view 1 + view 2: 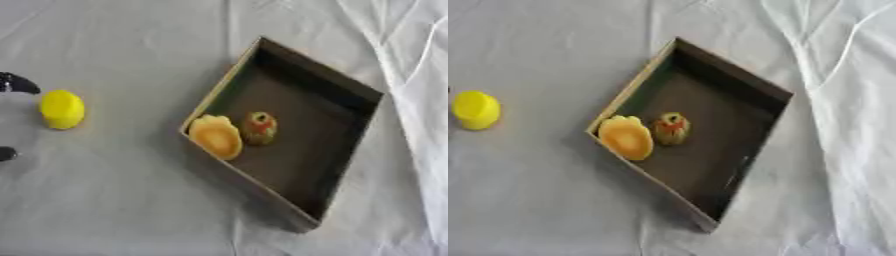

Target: Pick up objects on the table and place them in the box.

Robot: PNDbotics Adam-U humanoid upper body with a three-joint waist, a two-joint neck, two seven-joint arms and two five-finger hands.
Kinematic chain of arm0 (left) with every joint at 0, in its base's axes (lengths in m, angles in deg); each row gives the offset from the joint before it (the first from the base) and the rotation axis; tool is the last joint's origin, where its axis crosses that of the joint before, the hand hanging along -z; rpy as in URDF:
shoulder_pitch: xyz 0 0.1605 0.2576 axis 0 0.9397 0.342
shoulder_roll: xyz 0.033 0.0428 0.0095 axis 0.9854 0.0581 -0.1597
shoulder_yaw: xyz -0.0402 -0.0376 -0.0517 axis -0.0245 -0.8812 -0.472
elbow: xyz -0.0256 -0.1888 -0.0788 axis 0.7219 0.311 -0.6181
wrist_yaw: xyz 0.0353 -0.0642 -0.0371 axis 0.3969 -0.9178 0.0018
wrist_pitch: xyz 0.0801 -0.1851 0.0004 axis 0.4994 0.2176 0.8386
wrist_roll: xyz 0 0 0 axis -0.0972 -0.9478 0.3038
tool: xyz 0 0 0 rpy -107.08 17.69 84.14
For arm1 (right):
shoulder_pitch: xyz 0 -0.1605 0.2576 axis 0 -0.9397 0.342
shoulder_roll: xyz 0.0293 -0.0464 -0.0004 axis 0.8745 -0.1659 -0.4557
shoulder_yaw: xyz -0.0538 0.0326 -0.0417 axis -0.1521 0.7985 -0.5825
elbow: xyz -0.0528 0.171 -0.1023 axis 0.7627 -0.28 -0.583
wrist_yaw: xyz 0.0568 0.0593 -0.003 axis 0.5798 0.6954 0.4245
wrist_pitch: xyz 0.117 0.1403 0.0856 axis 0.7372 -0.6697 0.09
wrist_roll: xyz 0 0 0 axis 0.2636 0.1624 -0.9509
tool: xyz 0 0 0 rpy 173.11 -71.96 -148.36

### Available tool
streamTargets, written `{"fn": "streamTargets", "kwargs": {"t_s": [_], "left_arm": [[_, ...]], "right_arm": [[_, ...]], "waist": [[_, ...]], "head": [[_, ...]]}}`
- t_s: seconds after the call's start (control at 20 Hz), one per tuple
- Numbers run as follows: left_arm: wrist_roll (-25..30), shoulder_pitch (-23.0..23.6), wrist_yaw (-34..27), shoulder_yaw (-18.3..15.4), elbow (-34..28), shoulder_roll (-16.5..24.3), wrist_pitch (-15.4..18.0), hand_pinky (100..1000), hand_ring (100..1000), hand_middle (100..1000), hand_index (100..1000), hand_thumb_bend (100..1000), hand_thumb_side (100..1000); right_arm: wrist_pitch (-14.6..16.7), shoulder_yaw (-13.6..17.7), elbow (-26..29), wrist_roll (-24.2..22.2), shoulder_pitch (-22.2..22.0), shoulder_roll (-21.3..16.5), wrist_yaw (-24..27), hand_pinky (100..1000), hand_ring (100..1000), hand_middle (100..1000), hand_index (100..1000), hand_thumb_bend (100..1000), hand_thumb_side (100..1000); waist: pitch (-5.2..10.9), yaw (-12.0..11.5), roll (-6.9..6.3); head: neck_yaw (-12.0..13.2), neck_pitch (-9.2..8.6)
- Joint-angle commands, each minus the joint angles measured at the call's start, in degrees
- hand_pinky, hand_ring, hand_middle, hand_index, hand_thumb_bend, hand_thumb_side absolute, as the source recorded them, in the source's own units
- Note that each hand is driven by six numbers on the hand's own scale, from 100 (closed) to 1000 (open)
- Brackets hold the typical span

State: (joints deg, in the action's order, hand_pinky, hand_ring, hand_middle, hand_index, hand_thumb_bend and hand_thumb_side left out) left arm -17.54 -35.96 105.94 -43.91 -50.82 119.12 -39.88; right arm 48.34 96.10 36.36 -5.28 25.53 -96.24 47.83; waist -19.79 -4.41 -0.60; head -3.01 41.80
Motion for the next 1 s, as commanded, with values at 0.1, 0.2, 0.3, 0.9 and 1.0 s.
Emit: {"fn": "streamTargets", "kwargs": {"t_s": [0.1, 0.2, 0.3, 0.9, 1.0], "left_arm": [[-0.64, -2.82, 1.46, 0.69, 2.97, -0.98, -1.06, 934, 941, 884, 950, 476, 100], [-0.38, -3.98, 1.97, 1.24, 4.59, -2.21, -1.16, 932, 940, 884, 951, 481, 100], [-0.12, -4.88, 2.81, 1.64, 6.01, -3.11, -1.24, 932, 940, 884, 949, 489, 100], [-4.54, -6.62, 7.77, 1.99, 9.45, -5.36, -2.69, 826, 860, 781, 894, 357, 122], [-6.36, -7.03, 9.13, 2.02, 9.8, -5.76, -2.68, 782, 820, 731, 863, 358, 115]], "right_arm": [[-0.89, 0.08, 0.93, -1.64, 0.65, -0.55, 1.35, 867, 759, 696, 836, 100, 498], [-1.31, -0.03, 0.93, -2.31, 0.8, -0.3, 1.76, 867, 757, 694, 835, 100, 516], [-1.64, -0.09, 0.93, -2.91, 0.93, -0.11, 2.16, 868, 757, 693, 836, 100, 515], [-3.68, -0.54, 0.93, -6.22, 1.2, 1.05, 4.05, 868, 751, 684, 836, 100, 518], [-3.9, -0.62, 0.93, -6.63, 1.26, 1.21, 4.33, 869, 750, 682, 835, 100, 521]], "waist": [[0.62, 0.26, -0.18], [0.44, 0.44, -0.28], [0.26, 0.57, -0.38], [-0.21, 0.84, -0.66], [-0.26, 0.86, -0.66]], "head": [[0.67, -0.07], [0.91, -0.13], [1.11, -0.16], [1.56, -0.37], [1.6, -0.43]]}}
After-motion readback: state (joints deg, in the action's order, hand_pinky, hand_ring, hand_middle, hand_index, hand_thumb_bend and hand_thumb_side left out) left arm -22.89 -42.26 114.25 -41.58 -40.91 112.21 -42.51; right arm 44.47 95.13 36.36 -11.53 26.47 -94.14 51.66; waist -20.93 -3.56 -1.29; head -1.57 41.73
